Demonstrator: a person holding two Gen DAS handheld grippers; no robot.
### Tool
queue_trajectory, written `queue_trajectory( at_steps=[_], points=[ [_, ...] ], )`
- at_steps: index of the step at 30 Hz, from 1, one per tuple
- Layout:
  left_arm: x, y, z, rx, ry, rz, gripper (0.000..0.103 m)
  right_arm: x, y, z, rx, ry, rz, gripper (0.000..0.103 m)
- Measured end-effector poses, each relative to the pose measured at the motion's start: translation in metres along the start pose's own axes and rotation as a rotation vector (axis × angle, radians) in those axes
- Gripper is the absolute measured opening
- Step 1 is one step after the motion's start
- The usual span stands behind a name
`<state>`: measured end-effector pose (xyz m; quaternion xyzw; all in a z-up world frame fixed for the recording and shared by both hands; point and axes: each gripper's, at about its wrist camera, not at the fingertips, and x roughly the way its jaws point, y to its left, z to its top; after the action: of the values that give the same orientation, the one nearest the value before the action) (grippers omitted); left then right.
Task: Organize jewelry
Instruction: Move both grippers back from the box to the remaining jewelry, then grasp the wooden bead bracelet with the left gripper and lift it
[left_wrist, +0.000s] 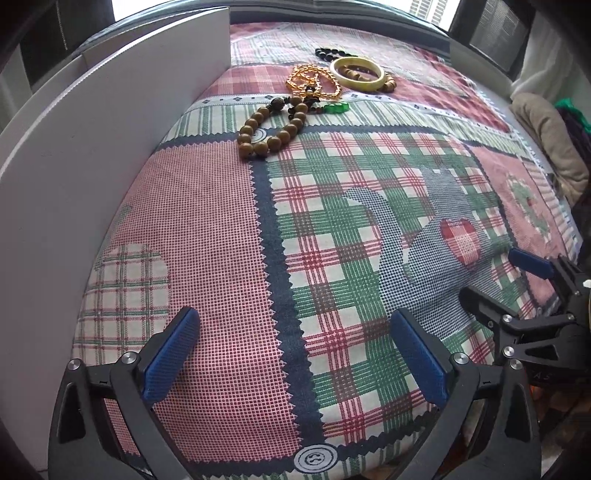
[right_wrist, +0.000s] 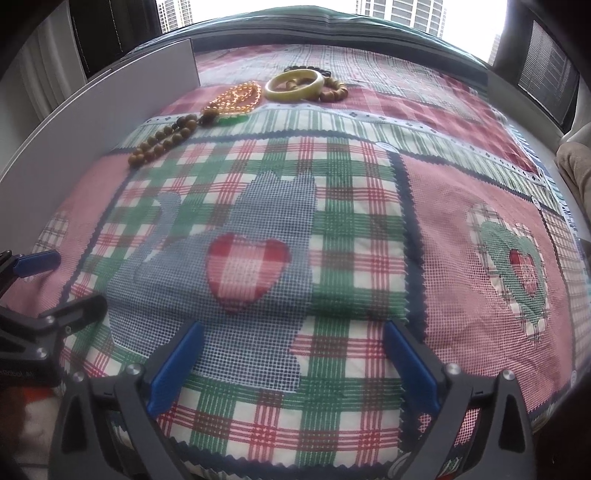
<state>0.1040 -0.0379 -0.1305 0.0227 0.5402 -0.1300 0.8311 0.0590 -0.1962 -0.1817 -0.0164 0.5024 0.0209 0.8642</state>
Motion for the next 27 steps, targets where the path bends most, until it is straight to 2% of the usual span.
queue_trajectory(
  at_steps=[5,8,11,15,17,20,22,24,25,27],
  points=[
    [-0.025,-0.003,0.038,0.071,-0.077,0.014,0.103,0.000,0.000,0.000,-0.002,-0.002,0.001,0.100],
    [-0.030,0.002,0.070,0.063,-0.092,-0.006,0.103,0.000,0.001,0.000,-0.001,-0.002,0.001,0.100],
    [-0.018,0.013,0.100,0.024,-0.104,0.028,0.102,0.000,0.001,0.000,0.000,-0.001,0.000,0.100],
    [0.018,0.026,0.127,-0.022,-0.095,0.073,0.101,-0.001,0.000,0.000,-0.002,-0.004,0.000,0.100],
    [0.036,0.029,0.132,-0.028,-0.078,0.099,0.089,-0.001,0.000,0.000,-0.003,-0.003,0.001,0.100],
    [0.054,0.029,0.132,-0.031,-0.061,0.138,0.084,-0.001,0.000,0.000,-0.008,0.000,0.006,0.100],
    [0.056,0.031,0.130,-0.037,-0.088,0.143,0.085,-0.002,0.000,0.000,-0.011,-0.003,0.008,0.100],
    [0.058,0.032,0.129,-0.041,-0.094,0.169,0.081,-0.002,0.001,0.000,-0.011,-0.004,0.006,0.101],
    [0.061,0.034,0.129,-0.045,-0.081,0.188,0.073,-0.002,0.001,0.000,-0.010,-0.003,0.006,0.101],
    [0.062,0.040,0.127,-0.073,-0.083,0.170,0.068,-0.002,0.001,0.000,-0.011,-0.002,0.007,0.101]
  ],
)
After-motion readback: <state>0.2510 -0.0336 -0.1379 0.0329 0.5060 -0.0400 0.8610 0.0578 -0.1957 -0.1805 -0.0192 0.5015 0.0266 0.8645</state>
